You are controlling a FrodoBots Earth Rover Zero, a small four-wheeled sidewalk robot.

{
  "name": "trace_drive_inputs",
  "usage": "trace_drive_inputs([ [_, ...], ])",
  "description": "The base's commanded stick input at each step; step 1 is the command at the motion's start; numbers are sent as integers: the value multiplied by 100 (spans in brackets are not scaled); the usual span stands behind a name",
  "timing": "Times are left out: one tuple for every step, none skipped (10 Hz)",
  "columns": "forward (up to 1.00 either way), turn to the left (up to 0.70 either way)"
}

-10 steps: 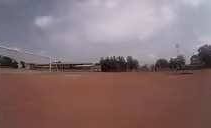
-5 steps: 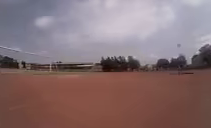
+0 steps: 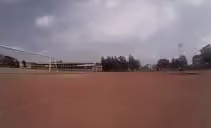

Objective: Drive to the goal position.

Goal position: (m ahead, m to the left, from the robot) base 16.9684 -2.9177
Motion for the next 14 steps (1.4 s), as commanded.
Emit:
trace_drive_inputs([
  [61, 0],
  [62, 0],
  [63, 0],
  [63, 0],
  [62, 0],
  [62, 0],
  [62, 0],
  [63, 0],
  [63, 0],
  [62, 0],
  [63, 0],
  [62, 0],
  [62, 0],
  [62, 0],
])
